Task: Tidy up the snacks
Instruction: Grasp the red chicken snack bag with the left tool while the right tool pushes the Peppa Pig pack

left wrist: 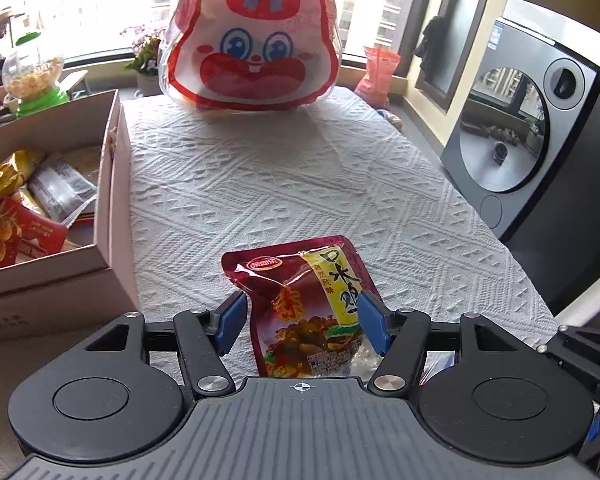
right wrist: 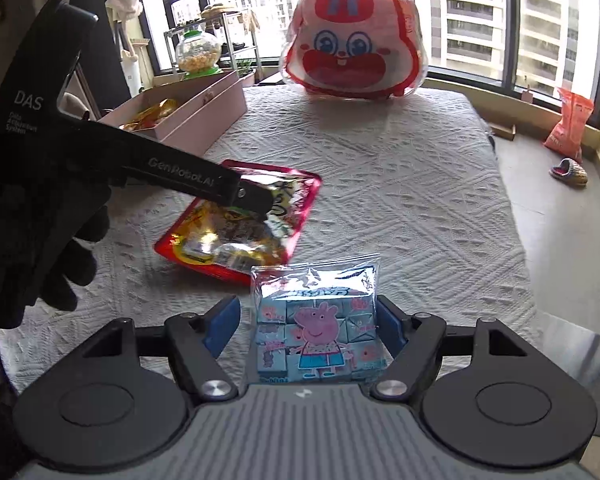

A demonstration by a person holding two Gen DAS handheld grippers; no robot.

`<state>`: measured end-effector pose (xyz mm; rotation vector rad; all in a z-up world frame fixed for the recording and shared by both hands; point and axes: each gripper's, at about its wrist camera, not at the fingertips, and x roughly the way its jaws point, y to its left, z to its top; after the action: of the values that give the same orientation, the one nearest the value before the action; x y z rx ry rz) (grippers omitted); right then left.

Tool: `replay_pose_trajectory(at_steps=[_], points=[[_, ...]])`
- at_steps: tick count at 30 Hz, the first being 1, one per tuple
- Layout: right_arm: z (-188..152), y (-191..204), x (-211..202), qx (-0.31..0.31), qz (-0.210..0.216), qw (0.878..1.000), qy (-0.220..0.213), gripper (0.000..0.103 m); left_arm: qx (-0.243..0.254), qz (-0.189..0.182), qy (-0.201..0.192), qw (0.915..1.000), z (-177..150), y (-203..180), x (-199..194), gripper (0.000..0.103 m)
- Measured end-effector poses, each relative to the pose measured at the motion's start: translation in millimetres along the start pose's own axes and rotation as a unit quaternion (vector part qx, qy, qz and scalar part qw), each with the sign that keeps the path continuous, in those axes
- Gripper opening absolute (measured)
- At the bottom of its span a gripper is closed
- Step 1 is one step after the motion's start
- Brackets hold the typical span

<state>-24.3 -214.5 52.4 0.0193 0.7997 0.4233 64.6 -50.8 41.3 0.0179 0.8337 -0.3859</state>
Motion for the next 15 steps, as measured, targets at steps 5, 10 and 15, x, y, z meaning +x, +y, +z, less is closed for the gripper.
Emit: replay_pose_trajectory(at_steps=[5, 10, 15], points=[[16, 20, -5, -0.016, 0.059, 0.998, -0.017, 0.075, -0.033, 0.005, -0.02, 0.9992, -11, 26, -35, 0.066], [55, -1, 20, 0.083, 0.036, 0.996, -0.002, 0.075, -0.068, -0.007, -0.025, 0.9974, -33, 45, -58, 0.066], [83, -12, 69, 0.16, -0.023, 0.985, 0.052, 0.08, -0.049, -0.064, 0.026, 0.9964, -57, 36, -66, 0.066]])
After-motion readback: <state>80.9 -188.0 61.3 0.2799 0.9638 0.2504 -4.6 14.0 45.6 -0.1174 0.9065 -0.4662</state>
